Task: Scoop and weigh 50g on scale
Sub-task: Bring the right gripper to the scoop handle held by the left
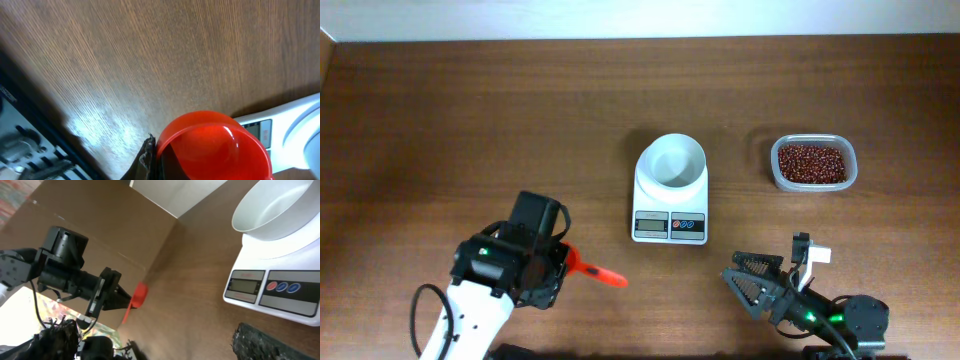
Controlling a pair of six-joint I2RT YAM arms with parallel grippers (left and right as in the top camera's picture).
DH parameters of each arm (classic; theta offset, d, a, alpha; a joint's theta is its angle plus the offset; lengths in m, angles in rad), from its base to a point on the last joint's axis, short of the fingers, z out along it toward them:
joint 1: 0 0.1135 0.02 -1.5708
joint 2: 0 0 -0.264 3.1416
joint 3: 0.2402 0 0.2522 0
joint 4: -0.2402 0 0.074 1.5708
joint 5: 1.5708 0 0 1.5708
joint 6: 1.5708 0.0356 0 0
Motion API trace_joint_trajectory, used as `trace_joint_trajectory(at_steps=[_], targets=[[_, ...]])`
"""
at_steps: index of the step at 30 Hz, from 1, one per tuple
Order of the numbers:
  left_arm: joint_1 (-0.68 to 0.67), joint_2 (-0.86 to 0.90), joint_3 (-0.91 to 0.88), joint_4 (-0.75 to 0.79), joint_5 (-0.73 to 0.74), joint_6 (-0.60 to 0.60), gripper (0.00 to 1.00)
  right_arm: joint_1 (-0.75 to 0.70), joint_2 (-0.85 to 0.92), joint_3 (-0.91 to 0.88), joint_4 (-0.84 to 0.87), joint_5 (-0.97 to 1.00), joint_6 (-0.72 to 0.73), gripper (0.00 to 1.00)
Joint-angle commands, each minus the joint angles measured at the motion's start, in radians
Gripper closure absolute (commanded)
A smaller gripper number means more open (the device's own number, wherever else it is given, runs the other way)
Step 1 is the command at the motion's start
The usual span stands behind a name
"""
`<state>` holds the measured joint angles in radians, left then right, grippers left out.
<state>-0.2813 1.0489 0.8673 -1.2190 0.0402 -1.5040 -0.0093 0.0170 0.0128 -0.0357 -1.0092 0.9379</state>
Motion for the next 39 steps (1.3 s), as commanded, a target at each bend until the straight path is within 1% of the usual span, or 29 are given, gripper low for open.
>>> trace_joint_trajectory(at_steps=[1, 3, 4, 7, 9, 10, 11, 12, 14, 16, 17, 18, 19, 21, 22, 25, 27, 28, 30, 32, 33, 35, 36, 39], targets=[[-0.048, -0.008, 0.0, 0.037, -0.061, -0.192, 1.0, 0.01, 0.016, 0.012, 0.01, -0.004, 0.079, 0.0], [-0.052, -0.007, 0.0, 0.07, -0.063, -0.194, 1.0, 0.01, 0.055, 0.048, 0.01, -0.004, 0.088, 0.0], [-0.051, -0.001, 0.0, 0.093, -0.063, -0.194, 1.0, 0.01, 0.106, 0.081, 0.01, -0.002, 0.085, 0.0], [-0.052, 0.04, 0.0, 0.137, -0.062, -0.194, 1.0, 0.02, 0.316, 0.162, 0.01, -0.003, 0.005, 0.0], [-0.052, 0.072, 0.0, 0.146, -0.061, -0.194, 1.0, 0.07, 0.44, 0.199, 0.01, 0.019, -0.031, 0.0], [-0.052, 0.092, 0.0, 0.146, -0.051, -0.194, 1.0, 0.163, 0.555, 0.226, 0.011, 0.094, -0.069, 0.0], [-0.052, 0.102, 0.0, 0.145, -0.043, -0.193, 1.0, 0.222, 0.61, 0.239, 0.013, 0.15, -0.082, 0.0], [-0.052, 0.104, 0.0, 0.145, -0.036, -0.193, 1.0, 0.291, 0.663, 0.247, 0.043, 0.205, -0.097, 0.0], [-0.052, 0.104, 0.0, 0.145, -0.03, -0.182, 1.0, 0.448, 0.768, 0.25, 0.159, 0.347, -0.093, 0.0], [-0.053, 0.104, 0.0, 0.137, -0.021, -0.158, 1.0, 0.576, 0.869, 0.25, 0.286, 0.455, -0.041, 0.0], [-0.053, 0.104, 0.0, 0.137, -0.017, -0.14, 1.0, 0.613, 0.907, 0.25, 0.338, 0.47, -0.029, 0.01], [-0.053, 0.104, 0.0, 0.134, -0.017, -0.127, 1.0, 0.655, 0.965, 0.25, 0.435, 0.481, -0.027, 0.03], [-0.053, 0.104, 0.0, 0.13, -0.016, -0.118, 1.0, 0.677, 1.004, 0.25, 0.487, 0.501, -0.011, 0.06], [-0.06, 0.104, 0.0, 0.127, -0.002, -0.118, 1.0, 0.7, 1.063, 0.25, 0.533, 0.55, 0.047, 0.07], [-0.075, 0.104, 0.0, 0.131, 0.001, -0.119, 1.0, 0.713, 1.118, 0.25, 0.594, 0.549, 0.071, 0.09], [-0.11, 0.104, 0.0, 0.146, 0.0, -0.119, 1.0, 0.748, 1.175, 0.251, 0.702, 0.547, 0.117, 0.11], [-0.136, 0.104, 0.0, 0.158, -0.002, -0.13, 1.0, 0.785, 1.188, 0.251, 0.741, 0.566, 0.143, 0.14], [-0.145, 0.104, 0.0, 0.157, -0.002, -0.151, 1.0, 0.806, 1.188, 0.251, 0.741, 0.591, 0.145, 0.15], [-0.17, 0.104, 0.0, 0.158, -0.003, -0.187, 1.0, 0.842, 1.187, 0.251, 0.743, 0.641, 0.156, 0.21], [-0.184, 0.104, 0.0, 0.161, -0.003, -0.186, 1.0, 0.866, 1.187, 0.251, 0.745, 0.679, 0.195, 0.24], [-0.195, 0.104, 0.0, 0.167, -0.003, -0.187, 1.0, 0.88, 1.188, 0.251, 0.744, 0.701, 0.204, 0.3], [-0.21, 0.104, 0.0, 0.175, -0.003, -0.187, 1.0, 0.896, 1.188, 0.251, 0.744, 0.72, 0.206, 0.37], [-0.217, 0.104, 0.0, 0.175, -0.003, -0.187, 1.0, 0.906, 1.188, 0.251, 0.744, 0.736, 0.23, 0.4], [-0.243, 0.104, 0.0, 0.177, -0.003, -0.215, 1.0, 0.931, 1.188, 0.251, 0.744, 0.78, 0.249, 0.42]])
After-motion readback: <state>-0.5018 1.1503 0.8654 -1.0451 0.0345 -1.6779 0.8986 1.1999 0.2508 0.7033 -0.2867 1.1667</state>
